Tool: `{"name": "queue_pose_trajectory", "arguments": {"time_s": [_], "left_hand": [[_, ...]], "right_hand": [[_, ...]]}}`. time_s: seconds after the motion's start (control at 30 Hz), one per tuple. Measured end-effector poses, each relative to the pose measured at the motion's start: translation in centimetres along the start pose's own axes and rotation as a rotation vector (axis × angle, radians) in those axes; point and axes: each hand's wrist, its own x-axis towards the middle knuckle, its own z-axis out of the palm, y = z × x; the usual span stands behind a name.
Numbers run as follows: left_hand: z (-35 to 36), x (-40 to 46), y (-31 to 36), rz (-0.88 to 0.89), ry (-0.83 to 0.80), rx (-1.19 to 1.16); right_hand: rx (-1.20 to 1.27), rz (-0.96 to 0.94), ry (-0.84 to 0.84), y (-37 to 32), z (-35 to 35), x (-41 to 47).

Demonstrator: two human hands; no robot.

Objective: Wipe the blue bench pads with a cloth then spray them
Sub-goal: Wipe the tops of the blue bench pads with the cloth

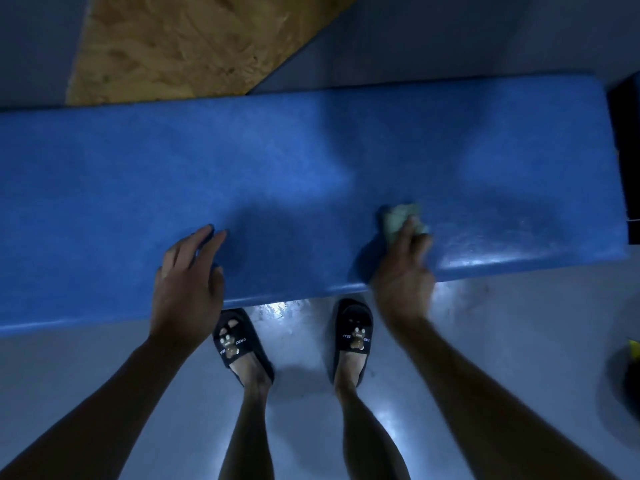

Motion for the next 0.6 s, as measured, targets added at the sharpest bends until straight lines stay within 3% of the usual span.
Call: {"name": "queue_pose_trajectory", "arguments": {"time_s": [0.2,0.3,0.33,0.37,0.47,0.6], "left_hand": [[-0.9,0.7,-2.4,0.09,0.05,0.063],[-1.8,1.3,-3.7,0.116,0.082,0.066],[-2.1,1.4,-4.2,0.119,0.087,0.073],[-2.3,1.5,-4.8,0.121,0.082,0.086],[-2.7,1.4,-6.3,0.108,0.058,0.116],[-3.1,1.5,-7.4,0.089,0.015,0.141]], "right_hand": [[-0.067,-0.582,-0.17,-12.2,2.9,-7.6],[-0.122,-0.794,-0.085,-8.8,1.5,-4.6],[-0.138,-0.788,-0.056,-6.4,0.8,-2.8],[-0.134,-0.699,-0.043,-3.8,-0.2,-1.0],[-0.14,-0.197,-0.05,3.0,-3.7,3.1],[-0.155,0.132,-0.031,1.4,-3.1,2.7]]}}
